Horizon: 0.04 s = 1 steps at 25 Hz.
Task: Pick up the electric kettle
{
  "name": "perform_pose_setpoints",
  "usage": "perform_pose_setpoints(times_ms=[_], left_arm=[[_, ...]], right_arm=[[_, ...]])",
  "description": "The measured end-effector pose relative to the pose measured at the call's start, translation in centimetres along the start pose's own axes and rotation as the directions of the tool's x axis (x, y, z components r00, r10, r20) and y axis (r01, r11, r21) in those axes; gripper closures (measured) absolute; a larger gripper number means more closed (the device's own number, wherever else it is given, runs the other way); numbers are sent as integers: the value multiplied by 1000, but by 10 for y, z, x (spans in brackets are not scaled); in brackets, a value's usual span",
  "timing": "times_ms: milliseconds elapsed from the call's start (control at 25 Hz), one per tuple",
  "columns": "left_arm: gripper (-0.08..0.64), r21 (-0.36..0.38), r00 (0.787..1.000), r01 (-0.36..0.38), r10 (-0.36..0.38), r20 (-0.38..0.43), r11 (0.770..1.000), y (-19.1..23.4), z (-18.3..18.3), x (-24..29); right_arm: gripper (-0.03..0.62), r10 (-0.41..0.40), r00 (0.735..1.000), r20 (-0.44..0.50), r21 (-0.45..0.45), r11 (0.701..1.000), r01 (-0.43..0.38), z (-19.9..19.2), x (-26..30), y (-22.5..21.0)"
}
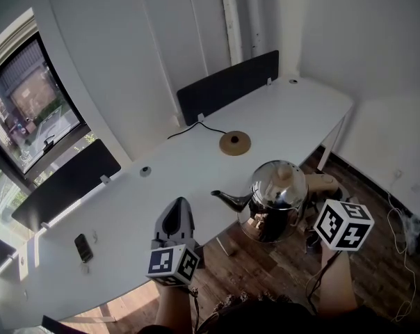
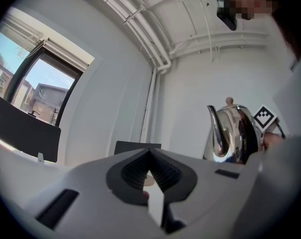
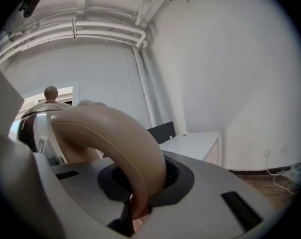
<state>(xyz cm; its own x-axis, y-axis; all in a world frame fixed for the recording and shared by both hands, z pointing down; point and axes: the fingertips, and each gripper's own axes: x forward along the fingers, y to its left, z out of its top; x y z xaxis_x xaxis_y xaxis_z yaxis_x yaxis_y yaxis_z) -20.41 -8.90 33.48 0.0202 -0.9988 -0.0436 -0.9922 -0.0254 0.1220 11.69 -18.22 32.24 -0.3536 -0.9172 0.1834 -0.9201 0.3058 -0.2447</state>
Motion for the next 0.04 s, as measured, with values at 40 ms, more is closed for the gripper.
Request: perform_pose_setpoints(times_ms=[40], left_arm=[[563,3,1000,3,-3,-1,1000,0,1,1]], right_arm=[[551,-1,1000,0,-1,1000,1,1,0,0]])
